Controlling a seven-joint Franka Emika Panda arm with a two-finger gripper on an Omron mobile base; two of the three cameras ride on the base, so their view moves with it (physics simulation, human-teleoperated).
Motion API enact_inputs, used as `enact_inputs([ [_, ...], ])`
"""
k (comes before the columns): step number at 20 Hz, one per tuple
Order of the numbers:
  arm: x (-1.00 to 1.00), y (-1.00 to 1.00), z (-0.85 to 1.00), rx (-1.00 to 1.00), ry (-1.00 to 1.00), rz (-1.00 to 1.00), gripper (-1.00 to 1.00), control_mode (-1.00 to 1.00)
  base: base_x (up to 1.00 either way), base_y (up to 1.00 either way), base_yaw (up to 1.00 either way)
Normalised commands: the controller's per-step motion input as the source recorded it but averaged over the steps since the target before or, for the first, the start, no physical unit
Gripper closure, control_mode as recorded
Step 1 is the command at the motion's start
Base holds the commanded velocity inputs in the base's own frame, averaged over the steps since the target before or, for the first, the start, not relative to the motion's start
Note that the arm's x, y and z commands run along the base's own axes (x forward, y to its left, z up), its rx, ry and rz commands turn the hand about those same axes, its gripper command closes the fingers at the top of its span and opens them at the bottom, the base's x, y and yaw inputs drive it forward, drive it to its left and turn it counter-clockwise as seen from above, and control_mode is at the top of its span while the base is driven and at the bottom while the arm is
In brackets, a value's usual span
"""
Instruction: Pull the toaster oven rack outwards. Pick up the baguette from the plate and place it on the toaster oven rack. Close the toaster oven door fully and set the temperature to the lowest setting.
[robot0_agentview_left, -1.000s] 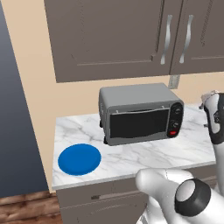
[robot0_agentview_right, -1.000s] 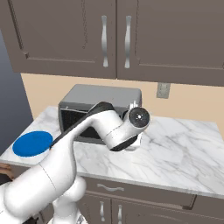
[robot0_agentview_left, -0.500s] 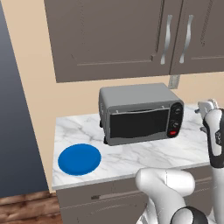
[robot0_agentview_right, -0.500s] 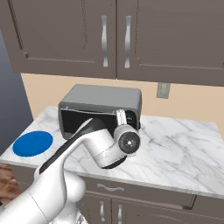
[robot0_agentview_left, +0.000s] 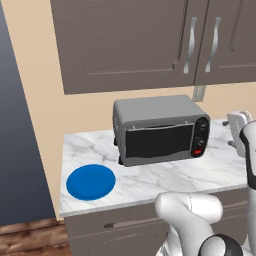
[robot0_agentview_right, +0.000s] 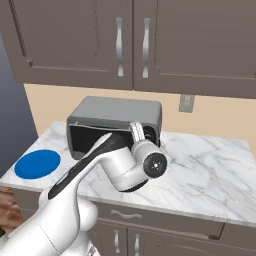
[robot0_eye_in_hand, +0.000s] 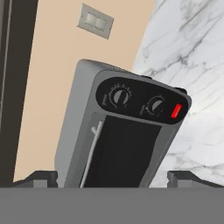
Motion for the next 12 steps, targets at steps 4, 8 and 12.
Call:
enact_inputs([
  [4, 0.04, -0.01, 0.00, 0.00, 0.00, 0.00, -1.00, -1.00, 0.00, 0.00, 0.00],
  [8, 0.05, -0.05, 0.00, 0.00, 0.00, 0.00, -1.00, -1.00, 0.00, 0.00, 0.00],
  [12, 0.11, -0.02, 0.00, 0.01, 0.00, 0.00, -1.00, -1.00, 0.00, 0.00, 0.00],
])
